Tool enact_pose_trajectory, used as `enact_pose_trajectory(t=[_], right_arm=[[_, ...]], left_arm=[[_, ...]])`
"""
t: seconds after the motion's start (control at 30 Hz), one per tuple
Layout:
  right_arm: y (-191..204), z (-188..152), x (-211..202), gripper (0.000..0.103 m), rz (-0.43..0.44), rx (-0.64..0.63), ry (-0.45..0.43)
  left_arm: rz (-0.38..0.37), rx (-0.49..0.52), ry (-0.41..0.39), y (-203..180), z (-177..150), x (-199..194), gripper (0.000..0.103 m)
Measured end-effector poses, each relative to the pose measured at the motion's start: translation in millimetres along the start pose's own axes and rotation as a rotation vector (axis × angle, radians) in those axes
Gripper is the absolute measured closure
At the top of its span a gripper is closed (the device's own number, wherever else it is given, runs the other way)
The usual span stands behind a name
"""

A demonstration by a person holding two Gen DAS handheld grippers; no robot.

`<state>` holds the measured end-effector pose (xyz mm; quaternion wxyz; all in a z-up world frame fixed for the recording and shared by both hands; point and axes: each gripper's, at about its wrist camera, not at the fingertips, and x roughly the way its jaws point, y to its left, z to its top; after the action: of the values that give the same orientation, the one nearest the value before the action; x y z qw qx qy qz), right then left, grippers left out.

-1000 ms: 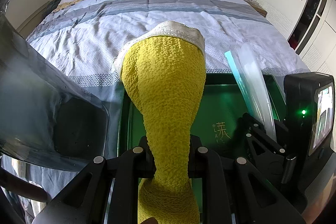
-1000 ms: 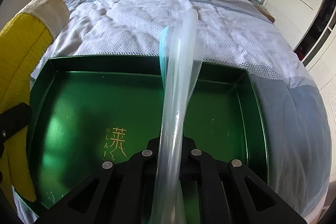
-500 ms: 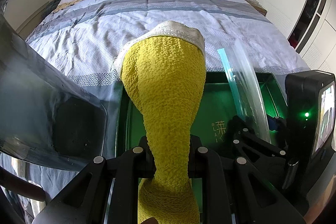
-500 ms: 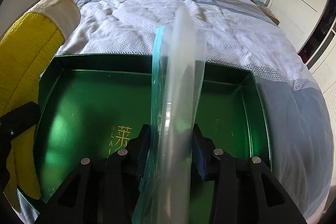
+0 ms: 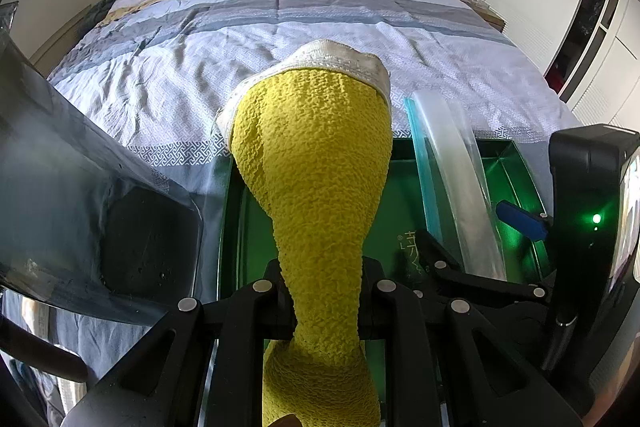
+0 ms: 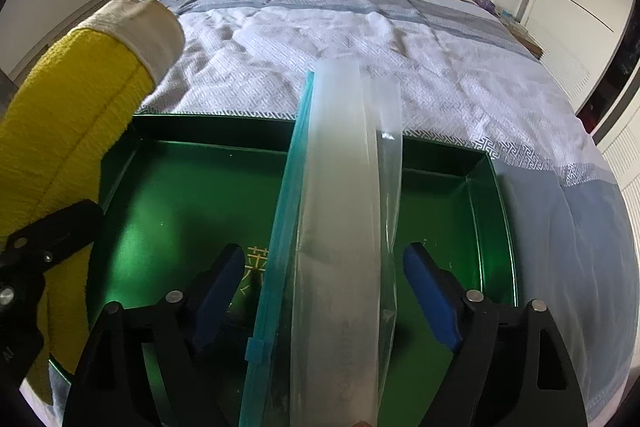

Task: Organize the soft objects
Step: 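Lower the clear zip bag into the green tray with the right tool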

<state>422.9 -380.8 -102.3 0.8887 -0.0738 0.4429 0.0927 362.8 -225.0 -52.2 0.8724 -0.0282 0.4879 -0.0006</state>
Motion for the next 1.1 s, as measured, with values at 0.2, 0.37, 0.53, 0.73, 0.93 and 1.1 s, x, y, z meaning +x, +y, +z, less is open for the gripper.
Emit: enact_pose_trajectory(t=[0.2, 0.37, 0.53, 0.73, 0.93, 1.1], right_arm=[[0, 0, -9, 0.011, 0.003, -0.005, -0.025], [-1, 1, -20, 0.006, 0.010, -0.007, -0.044], [-2, 0, -33, 0.001, 0.011, -0.012, -0.066], [-2, -2, -41, 0.000, 0.003, -0.018, -0.084], [0, -3, -48, 0.000, -0.021, -0.029, -0.103], [1, -3, -50, 0.000, -0.044, -0.048, -0.110]], left_arm=[[-0.004, -0.003, -0.010, -1, 1, -4, 0.088], [-0.008, -0.004, -0.014, -2, 0, -7, 0.088], [-0.009, -0.007, -0.018, -3, 1, -9, 0.088], [-0.012, -0.010, -0.023, -3, 1, -11, 0.088], [-0.011, -0.015, -0.025, -2, 2, -11, 0.088], [-0.009, -0.019, -0.024, -1, 2, -12, 0.088]])
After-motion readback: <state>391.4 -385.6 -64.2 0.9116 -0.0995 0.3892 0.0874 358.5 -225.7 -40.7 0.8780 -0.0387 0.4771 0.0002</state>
